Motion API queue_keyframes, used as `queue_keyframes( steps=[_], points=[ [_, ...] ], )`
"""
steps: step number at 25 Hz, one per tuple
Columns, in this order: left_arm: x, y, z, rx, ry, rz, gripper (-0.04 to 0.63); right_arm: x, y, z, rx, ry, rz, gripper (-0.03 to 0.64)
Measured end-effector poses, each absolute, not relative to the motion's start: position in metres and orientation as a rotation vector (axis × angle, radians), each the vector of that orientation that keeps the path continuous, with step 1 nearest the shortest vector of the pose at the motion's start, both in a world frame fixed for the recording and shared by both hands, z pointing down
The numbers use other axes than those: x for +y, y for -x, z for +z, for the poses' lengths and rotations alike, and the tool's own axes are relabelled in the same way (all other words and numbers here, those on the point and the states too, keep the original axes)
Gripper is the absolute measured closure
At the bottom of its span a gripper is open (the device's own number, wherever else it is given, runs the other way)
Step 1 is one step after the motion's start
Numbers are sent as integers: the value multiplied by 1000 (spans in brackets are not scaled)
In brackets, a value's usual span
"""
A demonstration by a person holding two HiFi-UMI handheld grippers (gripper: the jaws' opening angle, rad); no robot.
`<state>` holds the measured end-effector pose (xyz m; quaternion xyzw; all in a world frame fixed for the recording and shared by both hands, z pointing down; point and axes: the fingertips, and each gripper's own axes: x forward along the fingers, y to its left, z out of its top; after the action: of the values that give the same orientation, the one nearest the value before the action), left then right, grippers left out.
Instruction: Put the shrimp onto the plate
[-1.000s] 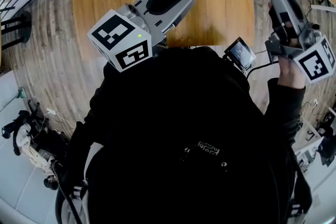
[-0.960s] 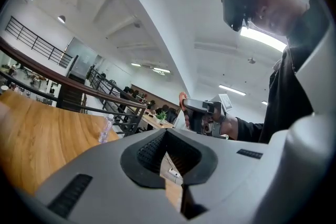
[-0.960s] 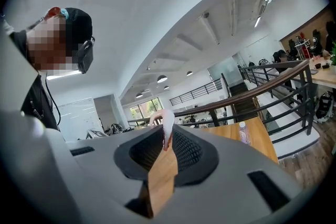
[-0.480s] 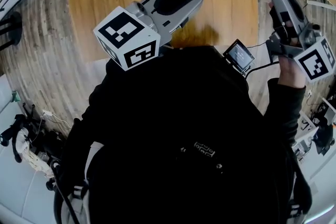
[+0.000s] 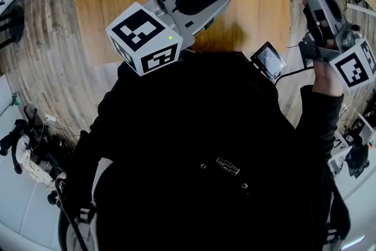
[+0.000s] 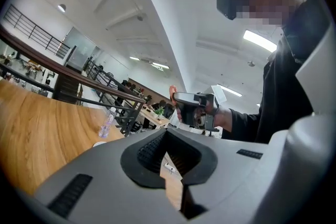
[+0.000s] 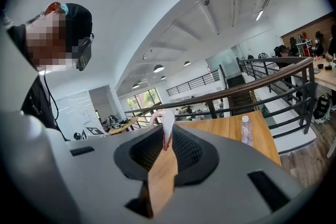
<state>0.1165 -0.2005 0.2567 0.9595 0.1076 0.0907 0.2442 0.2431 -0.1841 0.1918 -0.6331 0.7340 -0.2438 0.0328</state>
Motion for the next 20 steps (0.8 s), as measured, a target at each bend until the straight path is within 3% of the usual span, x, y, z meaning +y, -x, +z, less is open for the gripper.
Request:
queue_keyframes(
  steps=[7, 20],
  points=[
    [-225, -144, 271, 189, -2616, 289, 593, -223, -289, 226, 2353, 1887, -813, 554],
    [-228, -117, 286, -67, -2596, 348, 592, -241, -297, 273, 2432, 1767, -862, 554]
  ],
)
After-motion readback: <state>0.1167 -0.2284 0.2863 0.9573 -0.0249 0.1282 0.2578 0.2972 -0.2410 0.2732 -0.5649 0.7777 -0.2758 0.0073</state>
